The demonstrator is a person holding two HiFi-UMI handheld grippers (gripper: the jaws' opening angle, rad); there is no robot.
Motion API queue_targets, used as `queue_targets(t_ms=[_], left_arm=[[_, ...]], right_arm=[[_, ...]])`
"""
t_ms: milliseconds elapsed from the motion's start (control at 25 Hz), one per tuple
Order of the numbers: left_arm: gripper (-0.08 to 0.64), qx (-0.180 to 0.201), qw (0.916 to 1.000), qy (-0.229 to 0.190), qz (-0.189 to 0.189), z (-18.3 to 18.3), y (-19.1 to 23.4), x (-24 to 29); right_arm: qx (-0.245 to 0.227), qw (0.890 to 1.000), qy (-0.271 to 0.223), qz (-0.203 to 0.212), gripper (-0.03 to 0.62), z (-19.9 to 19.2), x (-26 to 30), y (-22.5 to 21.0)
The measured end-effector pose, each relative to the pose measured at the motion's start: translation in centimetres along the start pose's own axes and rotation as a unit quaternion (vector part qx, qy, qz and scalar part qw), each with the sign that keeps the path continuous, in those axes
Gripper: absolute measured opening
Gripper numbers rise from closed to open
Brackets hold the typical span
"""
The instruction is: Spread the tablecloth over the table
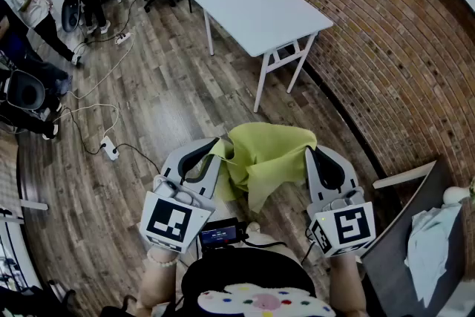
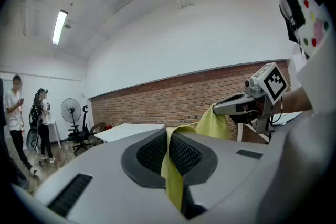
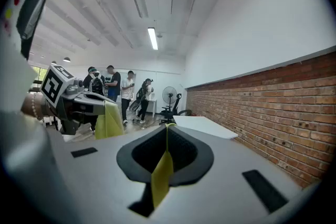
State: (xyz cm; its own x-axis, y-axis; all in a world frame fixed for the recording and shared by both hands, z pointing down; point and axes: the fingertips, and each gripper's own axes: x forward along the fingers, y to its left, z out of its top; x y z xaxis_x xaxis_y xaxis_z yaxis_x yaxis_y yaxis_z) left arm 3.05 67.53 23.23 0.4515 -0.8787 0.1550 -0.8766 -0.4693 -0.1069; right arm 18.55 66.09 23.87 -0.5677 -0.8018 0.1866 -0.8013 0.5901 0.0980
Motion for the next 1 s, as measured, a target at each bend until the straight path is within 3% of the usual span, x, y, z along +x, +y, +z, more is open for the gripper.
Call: queue_targets(t_ms=[480, 720, 1000], left_arm=[[0.015, 0.005, 1.0000, -0.005, -0.001, 0.0, 1.2, 0.1], [0.014, 0.003, 0.9999, -0.016, -0.005, -0.3, 2.5, -1.3], [0.014, 0.005, 0.9995, -0.020, -0.024, -0.7, 3.0, -1.4]], right_arm=[[-0.002, 1.000, -0.004, 0.003, 0.034, 0.6, 1.3, 1.4], [0.019, 1.000, -0.014, 0.000, 0.034, 1.3, 1.8, 3.2], [0.008, 1.000, -0.008, -0.012, 0.034, 1.3, 1.8, 4.7]])
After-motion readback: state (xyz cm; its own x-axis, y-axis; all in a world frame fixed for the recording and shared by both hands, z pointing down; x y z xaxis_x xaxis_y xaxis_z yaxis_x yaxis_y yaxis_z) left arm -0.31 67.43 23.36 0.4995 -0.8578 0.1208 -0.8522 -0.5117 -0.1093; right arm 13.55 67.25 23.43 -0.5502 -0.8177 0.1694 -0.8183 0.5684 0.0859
